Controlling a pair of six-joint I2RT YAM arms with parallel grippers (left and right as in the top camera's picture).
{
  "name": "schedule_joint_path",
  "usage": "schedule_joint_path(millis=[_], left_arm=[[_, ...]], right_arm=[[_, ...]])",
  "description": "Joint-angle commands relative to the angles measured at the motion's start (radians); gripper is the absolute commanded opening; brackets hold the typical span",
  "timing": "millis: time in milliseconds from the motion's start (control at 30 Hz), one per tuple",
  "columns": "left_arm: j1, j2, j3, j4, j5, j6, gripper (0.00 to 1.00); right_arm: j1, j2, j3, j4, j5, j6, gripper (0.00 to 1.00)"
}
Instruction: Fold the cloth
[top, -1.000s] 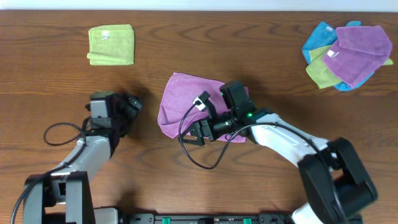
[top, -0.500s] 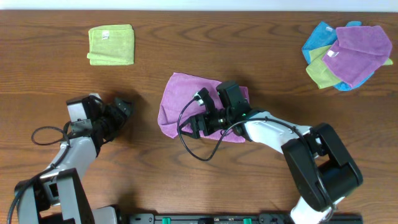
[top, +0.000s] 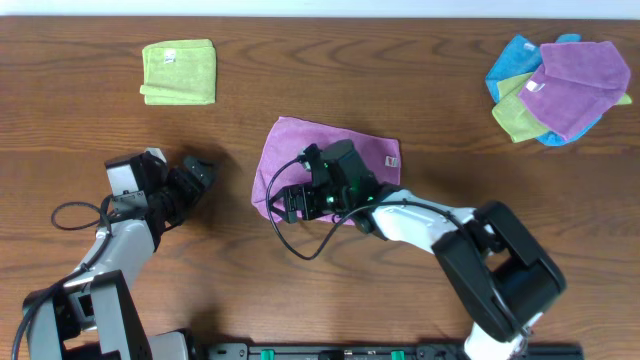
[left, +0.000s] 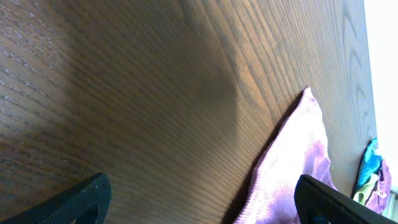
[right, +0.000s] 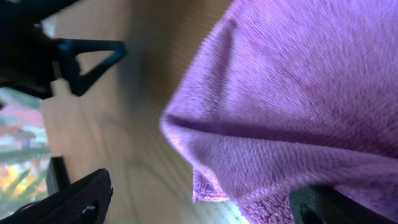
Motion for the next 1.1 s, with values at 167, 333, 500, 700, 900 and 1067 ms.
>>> schedule_joint_path(millis=[167,333,500,700,900,1067], left_arm=[[0.006,0.010,0.023,-0.005,0.009,0.042,0.95],[0.006,0.010,0.023,-0.028,0.009,0.064,0.95],[0.006,0.010,0.023,-0.047,0.008,0.068,0.95],[0.006,0.010,0.023,-0.104,0.006,0.112,0.95],[0.006,0.010,0.023,-0.148,0.005,0.133,0.95],[0.006,0.010,0.023,-0.167,0.013,0.132,0.95]], right_arm=[[-0.002,0.029,0.000,0.171,0.126,0.116,0.90],[-0.025,0.029,0.003,0.264,0.125,0.168,0.88],[-0.042,0.029,0.023,0.316,0.125,0.228,0.86],[-0.056,0.029,0.052,0.354,0.137,0.315,0.82],[-0.069,0.029,0.053,0.311,0.316,0.328,0.83],[-0.079,0.029,0.053,0.257,0.369,0.304,0.84]])
